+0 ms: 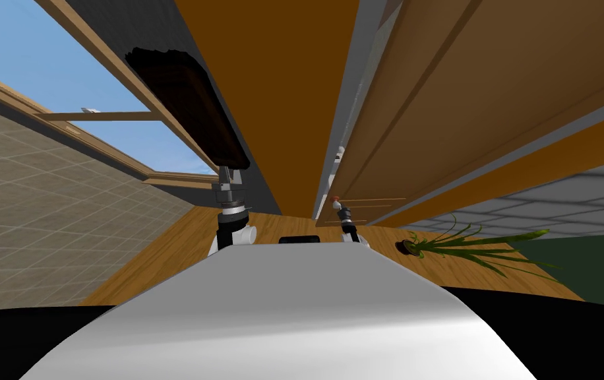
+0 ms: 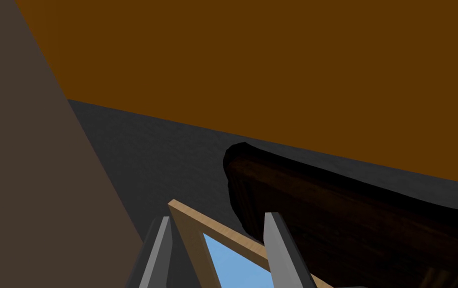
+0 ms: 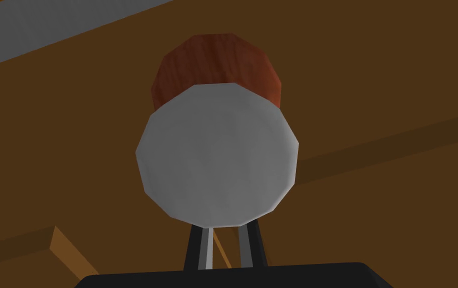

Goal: Pull the door open

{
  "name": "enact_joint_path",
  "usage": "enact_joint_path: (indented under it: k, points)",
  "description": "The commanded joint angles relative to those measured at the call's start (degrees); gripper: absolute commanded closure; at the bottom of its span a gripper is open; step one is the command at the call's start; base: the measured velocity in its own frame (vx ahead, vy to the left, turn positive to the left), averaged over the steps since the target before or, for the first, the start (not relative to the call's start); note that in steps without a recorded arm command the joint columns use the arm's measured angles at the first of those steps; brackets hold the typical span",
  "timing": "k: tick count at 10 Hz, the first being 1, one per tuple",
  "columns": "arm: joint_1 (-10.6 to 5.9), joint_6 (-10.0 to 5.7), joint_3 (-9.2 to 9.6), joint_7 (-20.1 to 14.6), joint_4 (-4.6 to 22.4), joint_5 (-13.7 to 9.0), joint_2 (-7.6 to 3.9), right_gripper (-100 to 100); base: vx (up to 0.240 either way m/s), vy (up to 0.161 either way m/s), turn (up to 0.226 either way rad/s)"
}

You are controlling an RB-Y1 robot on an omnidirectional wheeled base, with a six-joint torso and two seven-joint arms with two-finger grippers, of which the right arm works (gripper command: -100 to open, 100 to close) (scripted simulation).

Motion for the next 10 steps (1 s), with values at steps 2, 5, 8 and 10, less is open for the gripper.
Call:
enact_joint_path:
  k: [2, 5, 8, 10]
  points:
    - [0.82, 0.77, 0.64, -3.18, -0.77, -1.36, -0.36, -100, -0.042, -0.028, 0.036]
    - [0.89, 0.79, 1.86, -6.84, -1.07, -3.03, -0.54, -100, -0.045, 0.005, 0.016]
    - [0.97, 0.80, 3.12, -10.81, -1.40, -4.79, -0.74, -100, -0.045, 0.027, 0.040]
    - [1.03, 0.80, 4.08, -14.08, -1.64, -6.11, -0.90, -100, -0.056, 0.010, 0.018]
